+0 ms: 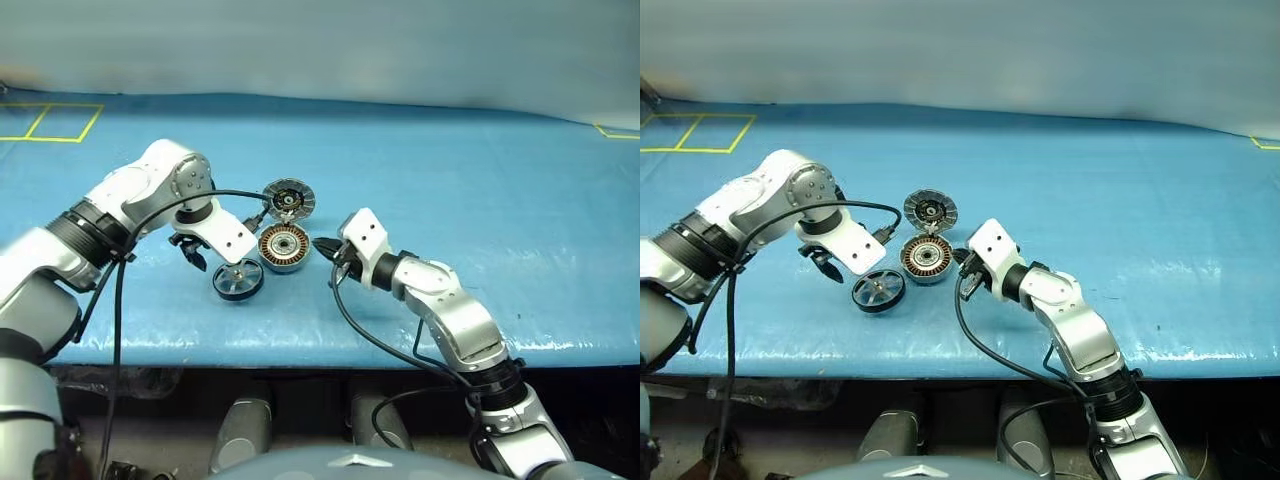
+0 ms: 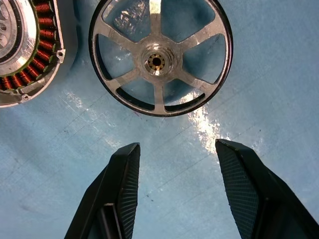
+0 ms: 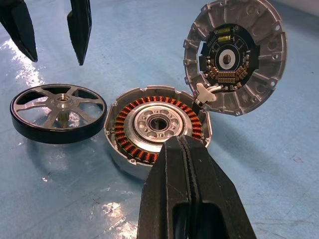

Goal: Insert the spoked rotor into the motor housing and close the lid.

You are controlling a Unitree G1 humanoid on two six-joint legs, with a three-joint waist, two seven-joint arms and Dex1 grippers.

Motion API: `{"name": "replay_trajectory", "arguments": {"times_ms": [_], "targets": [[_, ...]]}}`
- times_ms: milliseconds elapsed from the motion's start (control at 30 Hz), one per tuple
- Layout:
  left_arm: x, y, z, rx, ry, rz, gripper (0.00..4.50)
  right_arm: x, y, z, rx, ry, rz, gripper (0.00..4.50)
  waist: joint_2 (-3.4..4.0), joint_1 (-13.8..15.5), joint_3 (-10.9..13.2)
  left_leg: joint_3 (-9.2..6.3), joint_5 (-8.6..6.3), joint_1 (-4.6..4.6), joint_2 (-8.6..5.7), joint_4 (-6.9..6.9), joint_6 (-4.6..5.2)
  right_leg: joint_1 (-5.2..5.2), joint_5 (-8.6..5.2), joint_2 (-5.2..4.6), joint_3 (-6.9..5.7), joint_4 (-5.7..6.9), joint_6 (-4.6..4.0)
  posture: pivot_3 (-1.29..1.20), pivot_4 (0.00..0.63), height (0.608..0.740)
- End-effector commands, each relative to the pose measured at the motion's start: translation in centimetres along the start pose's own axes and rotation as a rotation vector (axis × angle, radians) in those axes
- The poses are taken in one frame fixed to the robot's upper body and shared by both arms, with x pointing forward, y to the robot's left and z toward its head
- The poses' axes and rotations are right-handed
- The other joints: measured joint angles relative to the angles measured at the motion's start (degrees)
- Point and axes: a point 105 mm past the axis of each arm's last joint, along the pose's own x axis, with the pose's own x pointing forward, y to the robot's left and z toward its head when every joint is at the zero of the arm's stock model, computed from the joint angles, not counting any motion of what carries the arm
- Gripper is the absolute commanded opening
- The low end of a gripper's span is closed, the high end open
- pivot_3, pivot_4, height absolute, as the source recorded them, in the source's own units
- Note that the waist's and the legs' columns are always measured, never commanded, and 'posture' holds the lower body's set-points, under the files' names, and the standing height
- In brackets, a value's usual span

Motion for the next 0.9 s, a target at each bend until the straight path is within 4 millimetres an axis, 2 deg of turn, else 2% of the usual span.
{"name": "replay_trajectory", "arguments": {"times_ms": [33, 333, 500, 900], "targets": [[-0.5, 0.2, 0.3, 0.005, -0.021, 0.029, 2.60, -0.2, 0.4, 1.7, -0.034, -0.050, 0.014, 0.00, 0.00, -0.07, 0.00, -0.01, 0.00, -0.02, 0.00, 0.04, 0.00, 0.00, 0.01, 0.00, 0.00, 0.00, 0.01, 0.00, 0.150, 0.740], [0.5, 1.1, 0.6, -0.008, -0.043, 0.040, 2.60, -0.2, 0.9, 1.6, -0.034, -0.042, 0.027, 0.00, 0.00, 0.11, 0.00, -0.03, 0.00, -0.03, -0.01, 0.25, 0.00, 0.08, 0.01, 0.02, 0.01, 0.06, 0.02, 0.00, 0.150, 0.740], [1.8, 1.5, 1.0, -0.012, -0.062, 0.035, 2.60, -0.2, 1.1, 1.4, -0.037, -0.036, 0.032, 0.00, 0.00, 0.11, 0.00, -0.03, 0.00, -0.01, -0.02, 0.25, 0.00, 0.09, 0.03, 0.02, 0.01, 0.09, 0.05, 0.00, 0.150, 0.740], [3.0, 0.7, 0.4, -0.032, -0.056, 0.001, 2.60, -0.2, 1.1, 1.4, -0.039, -0.031, 0.025, 0.00, 0.01, 0.06, -0.01, -0.04, 0.00, 0.06, -0.02, 0.28, 0.00, 0.16, 0.04, 0.03, 0.02, 0.13, 0.05, 0.00, 0.150, 0.740]]}}
